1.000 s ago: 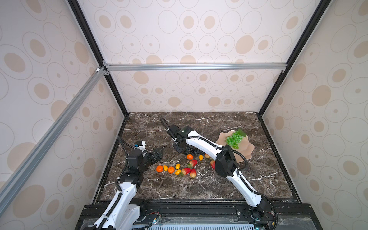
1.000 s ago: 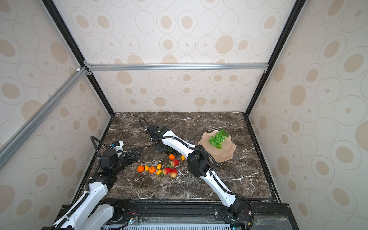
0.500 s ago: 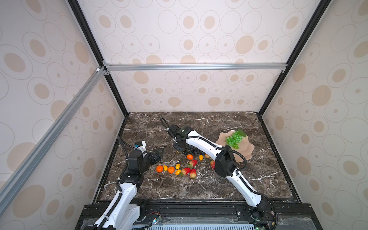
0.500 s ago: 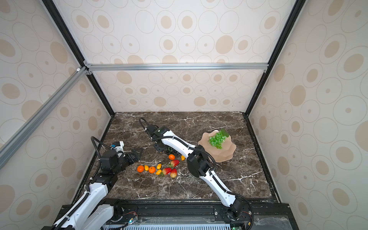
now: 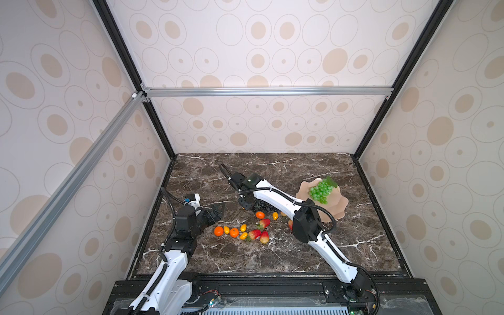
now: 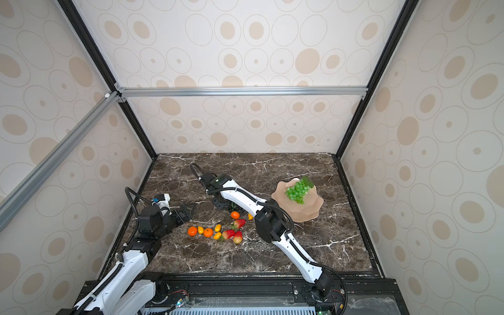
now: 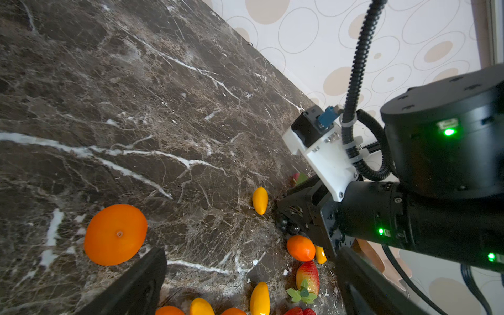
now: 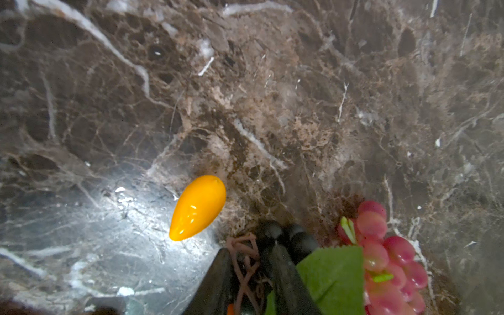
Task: Place and organize the fake fruits in the fruit bowl
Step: 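Lower the right gripper onto the dark grapes beside the red grapes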
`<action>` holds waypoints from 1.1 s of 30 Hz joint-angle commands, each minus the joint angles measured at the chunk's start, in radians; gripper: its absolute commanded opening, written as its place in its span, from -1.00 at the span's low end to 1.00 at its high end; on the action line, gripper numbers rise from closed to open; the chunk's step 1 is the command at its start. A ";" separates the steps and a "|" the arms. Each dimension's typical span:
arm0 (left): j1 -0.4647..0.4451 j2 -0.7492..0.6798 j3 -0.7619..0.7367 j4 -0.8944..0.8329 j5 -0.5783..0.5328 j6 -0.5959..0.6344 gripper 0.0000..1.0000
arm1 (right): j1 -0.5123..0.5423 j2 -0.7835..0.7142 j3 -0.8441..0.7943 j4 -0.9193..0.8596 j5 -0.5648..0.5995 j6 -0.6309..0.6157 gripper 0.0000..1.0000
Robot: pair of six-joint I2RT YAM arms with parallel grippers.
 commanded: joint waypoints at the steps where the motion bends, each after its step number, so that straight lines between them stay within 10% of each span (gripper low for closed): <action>1: 0.010 0.008 0.005 0.038 0.014 -0.018 0.95 | 0.003 0.012 0.023 -0.040 0.023 -0.003 -0.54; 20: 0.004 0.081 0.072 0.067 0.080 0.042 0.96 | 0.001 -0.081 -0.009 -0.012 0.039 0.003 -1.00; 33: -0.171 0.125 0.096 0.183 0.033 0.045 0.96 | -0.018 -0.242 -0.113 0.020 0.035 0.042 -1.00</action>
